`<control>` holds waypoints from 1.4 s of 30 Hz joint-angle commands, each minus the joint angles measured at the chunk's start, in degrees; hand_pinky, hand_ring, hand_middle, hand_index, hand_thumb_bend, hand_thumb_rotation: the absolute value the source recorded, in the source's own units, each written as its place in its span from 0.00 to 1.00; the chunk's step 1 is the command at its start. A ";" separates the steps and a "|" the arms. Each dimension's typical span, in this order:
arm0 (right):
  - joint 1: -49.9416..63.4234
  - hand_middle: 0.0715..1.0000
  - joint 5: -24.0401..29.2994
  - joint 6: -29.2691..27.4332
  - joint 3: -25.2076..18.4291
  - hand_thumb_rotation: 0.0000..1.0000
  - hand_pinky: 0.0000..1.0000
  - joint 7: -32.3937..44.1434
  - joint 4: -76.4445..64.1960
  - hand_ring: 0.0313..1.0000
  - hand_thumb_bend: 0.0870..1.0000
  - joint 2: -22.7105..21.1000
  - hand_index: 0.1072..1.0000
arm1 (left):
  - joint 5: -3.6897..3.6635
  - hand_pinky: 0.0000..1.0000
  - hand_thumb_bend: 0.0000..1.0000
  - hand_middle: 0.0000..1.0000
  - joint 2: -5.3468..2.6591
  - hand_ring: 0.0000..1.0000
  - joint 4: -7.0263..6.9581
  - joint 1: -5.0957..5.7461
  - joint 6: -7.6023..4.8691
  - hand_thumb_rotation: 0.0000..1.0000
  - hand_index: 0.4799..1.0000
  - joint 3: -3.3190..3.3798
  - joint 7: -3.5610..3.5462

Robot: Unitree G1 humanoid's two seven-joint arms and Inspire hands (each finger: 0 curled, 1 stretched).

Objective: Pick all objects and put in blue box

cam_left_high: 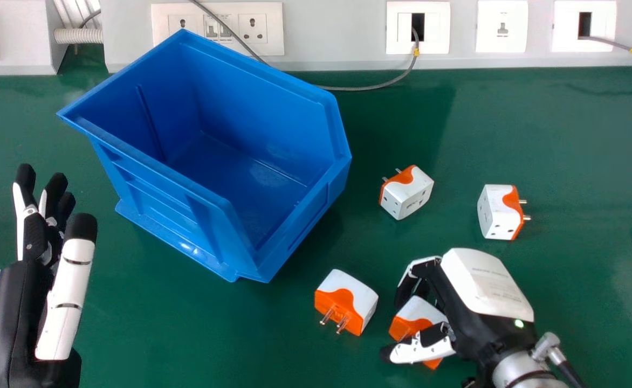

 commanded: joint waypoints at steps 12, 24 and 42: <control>7.42 0.18 0.35 -1.28 -8.14 0.14 0.10 2.75 -17.35 0.13 0.43 -4.91 0.41 | 0.10 1.00 0.48 1.00 0.35 1.00 -1.54 -0.11 0.46 0.78 1.00 0.48 0.41; 1.81 0.10 2.67 -7.67 -12.35 0.13 0.07 6.03 -25.29 0.07 0.44 -4.74 0.41 | 0.21 1.00 0.47 1.00 -0.09 1.00 -1.33 -0.52 0.72 0.78 1.00 0.04 0.61; -36.58 0.13 0.66 -9.22 -0.82 0.13 0.09 10.90 0.35 0.10 0.44 8.94 0.41 | 0.75 1.00 0.43 1.00 0.04 1.00 -1.85 -0.45 1.40 0.77 1.00 -0.26 0.93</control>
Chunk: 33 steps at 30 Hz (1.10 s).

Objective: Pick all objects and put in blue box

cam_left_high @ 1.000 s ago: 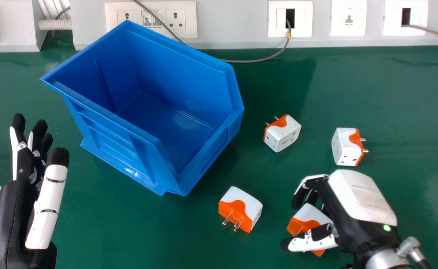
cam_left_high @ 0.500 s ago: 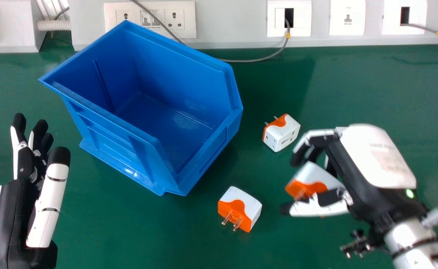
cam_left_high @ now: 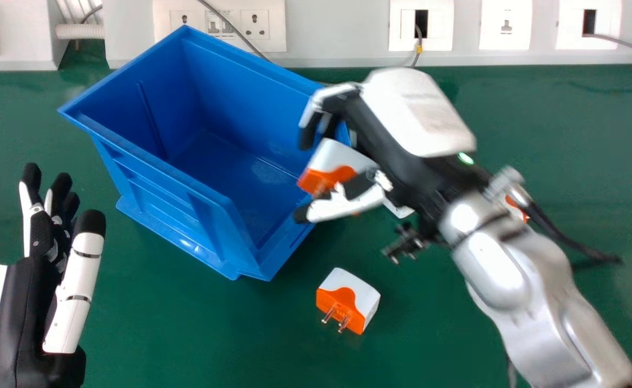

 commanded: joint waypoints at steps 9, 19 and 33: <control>-22.24 0.29 -2.67 -1.85 4.34 0.13 0.17 -7.91 26.13 0.23 0.44 8.39 0.42 | -1.13 1.00 0.45 1.00 0.37 1.00 -2.08 1.13 -0.60 0.77 1.00 0.65 -0.60; -39.07 0.34 -2.84 -1.84 8.28 0.08 0.22 -14.12 57.18 0.29 0.45 16.29 0.43 | -1.35 1.00 0.47 1.00 0.13 1.00 -2.91 2.19 -0.61 0.77 1.00 0.59 -1.16; -40.10 0.43 -4.58 -1.08 12.88 0.02 0.26 -20.33 68.00 0.33 0.46 18.40 0.46 | -1.42 1.00 0.48 1.00 0.03 1.00 -1.40 2.51 -3.30 0.78 1.00 0.53 -1.93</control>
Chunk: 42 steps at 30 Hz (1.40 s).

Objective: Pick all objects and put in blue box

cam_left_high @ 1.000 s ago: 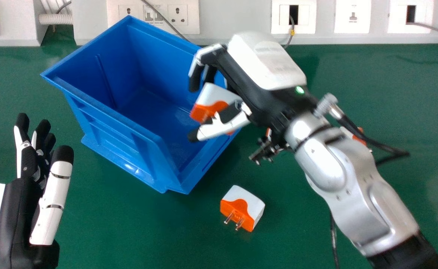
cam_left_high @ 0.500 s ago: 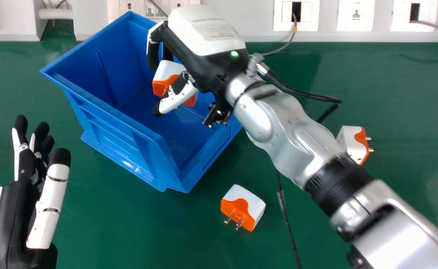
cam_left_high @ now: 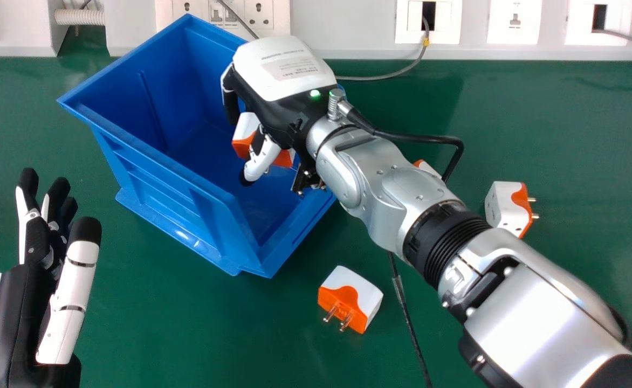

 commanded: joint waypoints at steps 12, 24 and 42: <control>0.26 0.78 -1.30 1.04 4.46 0.38 0.69 -1.58 -2.36 0.76 0.65 -1.54 0.78 | 0.36 1.00 0.47 1.00 -0.68 1.00 -0.69 -0.40 -0.65 0.78 1.00 -0.34 1.01; 2.43 0.98 -0.01 1.14 3.49 0.64 0.96 -2.42 -4.90 0.98 0.82 -2.42 0.98 | 0.94 1.00 0.54 1.00 -0.54 1.00 -1.12 -1.46 0.81 0.78 1.00 -0.65 1.38; 30.14 1.00 -0.89 -3.29 -3.78 0.56 0.96 -2.78 -58.72 1.00 0.64 -22.15 1.00 | 1.23 1.00 0.49 1.00 -0.56 1.00 -0.60 -3.04 1.64 0.80 0.99 -0.69 2.10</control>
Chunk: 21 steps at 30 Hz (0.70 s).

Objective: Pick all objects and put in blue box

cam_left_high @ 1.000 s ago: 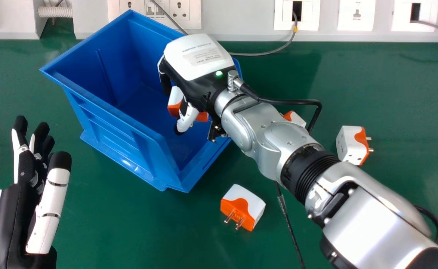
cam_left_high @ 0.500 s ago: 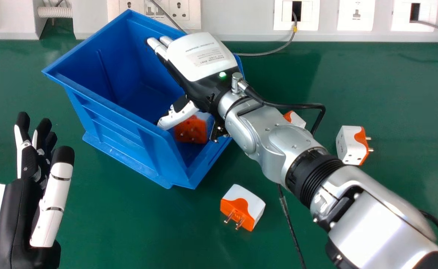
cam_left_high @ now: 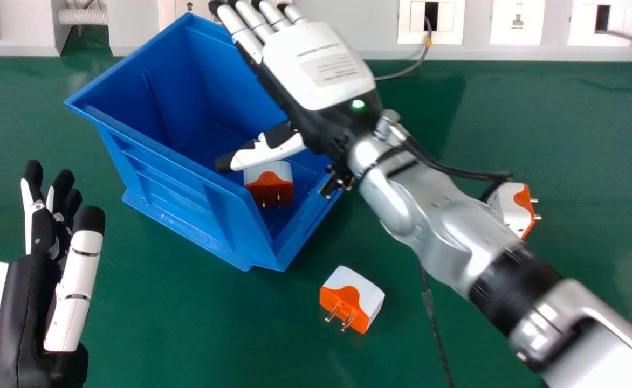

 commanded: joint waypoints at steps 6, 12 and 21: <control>25.77 1.00 -0.90 0.01 -9.02 0.61 0.96 3.42 -36.06 1.00 0.52 -11.17 1.00 | 1.36 1.00 0.51 1.00 0.56 1.00 0.82 -2.02 -1.75 0.81 0.97 -0.11 0.24; 41.83 1.00 0.22 -1.39 -14.15 0.63 0.96 3.06 -46.43 1.00 0.48 -13.66 1.00 | 2.11 1.00 0.51 1.00 0.87 1.00 1.42 -2.59 -1.99 0.83 0.95 -0.41 0.17; 54.95 1.00 -0.74 -7.76 -18.44 0.66 0.91 -2.42 -45.47 0.99 0.50 -13.38 1.00 | 1.26 1.00 0.50 1.00 0.63 1.00 1.52 -2.52 -1.39 0.84 0.94 -0.69 -0.24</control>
